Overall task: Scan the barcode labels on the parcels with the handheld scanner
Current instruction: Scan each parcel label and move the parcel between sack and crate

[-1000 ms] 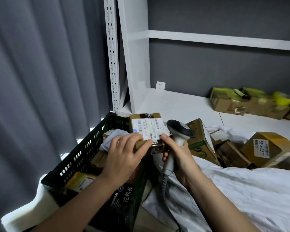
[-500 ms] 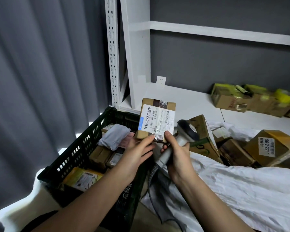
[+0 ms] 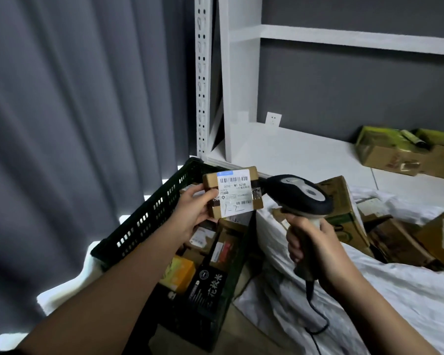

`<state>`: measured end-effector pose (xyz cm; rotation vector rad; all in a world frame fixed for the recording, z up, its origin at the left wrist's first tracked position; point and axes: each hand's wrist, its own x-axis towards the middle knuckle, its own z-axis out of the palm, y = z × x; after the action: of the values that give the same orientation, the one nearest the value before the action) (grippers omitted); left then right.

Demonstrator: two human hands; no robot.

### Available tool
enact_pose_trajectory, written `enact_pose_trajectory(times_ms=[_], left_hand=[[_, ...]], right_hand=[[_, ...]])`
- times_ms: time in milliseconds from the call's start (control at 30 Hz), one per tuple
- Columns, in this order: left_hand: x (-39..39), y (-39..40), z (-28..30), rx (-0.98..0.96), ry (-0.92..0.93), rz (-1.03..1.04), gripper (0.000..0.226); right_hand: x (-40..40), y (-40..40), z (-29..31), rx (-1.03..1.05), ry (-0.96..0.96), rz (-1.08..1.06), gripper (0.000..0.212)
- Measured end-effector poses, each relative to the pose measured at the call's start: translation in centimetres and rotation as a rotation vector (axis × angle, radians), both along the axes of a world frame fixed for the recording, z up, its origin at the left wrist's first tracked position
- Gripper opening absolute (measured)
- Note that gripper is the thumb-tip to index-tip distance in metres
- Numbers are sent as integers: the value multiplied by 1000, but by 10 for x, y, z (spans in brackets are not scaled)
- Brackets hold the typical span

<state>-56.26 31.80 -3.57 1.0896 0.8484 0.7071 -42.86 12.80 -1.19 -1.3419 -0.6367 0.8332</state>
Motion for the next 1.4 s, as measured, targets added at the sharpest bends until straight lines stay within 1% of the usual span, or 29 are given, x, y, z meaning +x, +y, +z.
enact_pose_trajectory(times_ms=[100,167,233,300,533,900,1033,1233,1333,1400], left_hand=[[-3,5,-4,-2,-13,18,27],[-3,6,-6,-9,-24,22,29],[-2,7,-6,-27,-38,43,27],[-1,5,-5,-56,-54,69,19],[-2,9,-9,-93,-88,86,12],[-4,10,-10,-76,-90,73,12],[-5,11,-10,-80,-83,66,15],[-3,8,-10,-95,-69,79,14],[-3,-1,-9,-103,-58,73,9],[-3,-9,-9,-108,-61,49,13]], right_hand=[[-7,-3,0,23,-43,59,27],[-10,-2,1,11,-60,57,27],[-11,-1,2,6,-43,63,28],[-10,-1,3,9,-35,73,28],[-10,-2,1,-19,-26,128,25],[-12,-2,0,-11,-63,159,30],[-12,-3,-1,-8,-59,144,25],[-11,-6,0,-19,-41,100,27],[-7,-15,4,-33,-40,20,18],[-1,-23,6,-48,-40,-62,14]])
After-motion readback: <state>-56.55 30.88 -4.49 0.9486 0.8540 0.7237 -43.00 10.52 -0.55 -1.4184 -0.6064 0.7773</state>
